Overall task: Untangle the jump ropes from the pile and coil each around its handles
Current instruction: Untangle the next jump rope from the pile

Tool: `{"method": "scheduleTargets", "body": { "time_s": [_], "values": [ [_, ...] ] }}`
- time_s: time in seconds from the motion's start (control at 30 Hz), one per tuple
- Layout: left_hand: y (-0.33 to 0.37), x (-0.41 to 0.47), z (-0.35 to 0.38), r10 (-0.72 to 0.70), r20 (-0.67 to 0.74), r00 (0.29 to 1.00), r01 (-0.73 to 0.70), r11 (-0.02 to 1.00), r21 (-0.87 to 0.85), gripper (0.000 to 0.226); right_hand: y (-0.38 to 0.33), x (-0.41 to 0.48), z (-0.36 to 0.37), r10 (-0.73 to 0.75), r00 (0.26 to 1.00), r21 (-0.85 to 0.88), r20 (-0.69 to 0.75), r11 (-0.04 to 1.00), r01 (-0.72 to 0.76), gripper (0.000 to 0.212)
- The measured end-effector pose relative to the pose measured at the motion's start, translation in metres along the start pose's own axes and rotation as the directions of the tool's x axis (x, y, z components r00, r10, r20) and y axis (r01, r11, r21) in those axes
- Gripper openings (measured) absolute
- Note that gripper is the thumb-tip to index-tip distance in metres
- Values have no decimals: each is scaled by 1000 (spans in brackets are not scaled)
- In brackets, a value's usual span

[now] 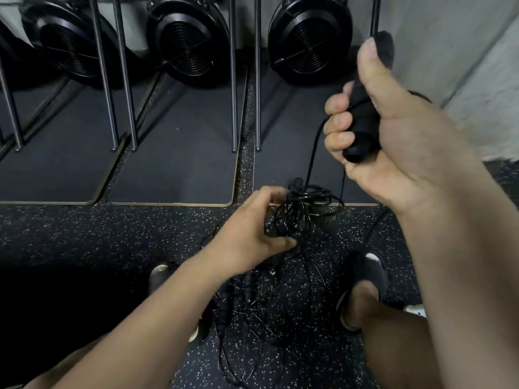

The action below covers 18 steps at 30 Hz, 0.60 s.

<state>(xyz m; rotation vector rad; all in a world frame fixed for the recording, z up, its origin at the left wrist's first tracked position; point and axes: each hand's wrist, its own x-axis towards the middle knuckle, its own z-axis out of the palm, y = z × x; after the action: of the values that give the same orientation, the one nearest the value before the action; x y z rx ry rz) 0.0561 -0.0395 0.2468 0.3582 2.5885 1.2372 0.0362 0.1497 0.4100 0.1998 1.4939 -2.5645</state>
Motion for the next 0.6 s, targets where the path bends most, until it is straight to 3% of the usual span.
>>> {"method": "scheduleTargets", "body": {
  "time_s": [0.13, 0.27, 0.43, 0.6],
  "values": [
    [-2, 11, 23, -49, -112, 993, 38, 995, -97, 102, -4, -3, 0, -5, 999, -14, 37, 1000, 6, 36],
    [-5, 14, 28, -55, -141, 989, 37, 991, -132, 55, -6, -6, -3, -11, 998, -21, 67, 1000, 12, 36],
    [7, 10, 24, -74, 2, 997, 71, 943, -324, 14, -8, -2, -10, -60, 998, 34, 25, 998, 59, 36],
    [13, 6, 21, -108, 24, 994, 107, 880, -462, 24, 4, 8, -22, -124, 992, 4, -28, 992, 125, 25]
  ]
}}
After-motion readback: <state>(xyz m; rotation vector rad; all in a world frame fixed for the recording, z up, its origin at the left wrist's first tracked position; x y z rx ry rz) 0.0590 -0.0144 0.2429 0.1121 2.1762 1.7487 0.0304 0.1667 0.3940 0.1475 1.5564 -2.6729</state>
